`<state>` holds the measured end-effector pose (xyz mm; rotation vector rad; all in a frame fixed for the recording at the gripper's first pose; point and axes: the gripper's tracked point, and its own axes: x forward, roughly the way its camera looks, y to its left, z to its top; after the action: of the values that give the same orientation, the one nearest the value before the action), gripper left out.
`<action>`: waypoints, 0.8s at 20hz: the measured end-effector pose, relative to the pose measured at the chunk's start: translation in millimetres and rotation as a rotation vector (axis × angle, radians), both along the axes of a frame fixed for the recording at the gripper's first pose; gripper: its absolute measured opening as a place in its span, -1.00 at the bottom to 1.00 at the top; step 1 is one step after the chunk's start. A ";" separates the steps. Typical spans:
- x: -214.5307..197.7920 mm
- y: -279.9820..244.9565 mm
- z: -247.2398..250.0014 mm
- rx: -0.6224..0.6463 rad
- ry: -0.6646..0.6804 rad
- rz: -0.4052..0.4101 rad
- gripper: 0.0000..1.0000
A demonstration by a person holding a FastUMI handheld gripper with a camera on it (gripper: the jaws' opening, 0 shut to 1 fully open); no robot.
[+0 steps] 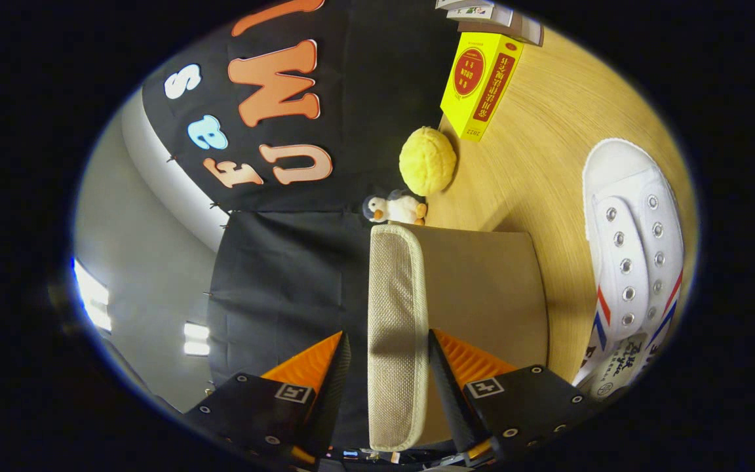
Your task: Open the storage box then place both shoes into the box .Put the left shoe in first, then the right shoe, with the right side of both shoes facing outward in a uniform manner.
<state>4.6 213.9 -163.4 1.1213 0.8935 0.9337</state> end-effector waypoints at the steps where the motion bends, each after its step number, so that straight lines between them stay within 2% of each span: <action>1: -2.1 0.9 4.6 0.005 -0.010 0.011 0.25; 2: -2.9 0.1 6.0 -0.007 -0.023 0.018 0.16; 5: -7.4 5.9 19.2 -0.025 -0.068 0.028 -0.38; 7: -7.1 11.3 39.1 -0.012 -0.092 0.022 -0.55; 9: -9.3 19.0 50.0 -0.032 -0.128 0.023 -0.66; 16: -22.5 83.3 111.3 -0.088 -0.264 0.070 -0.68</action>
<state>-17.9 297.2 -52.1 0.8724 0.7532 1.0618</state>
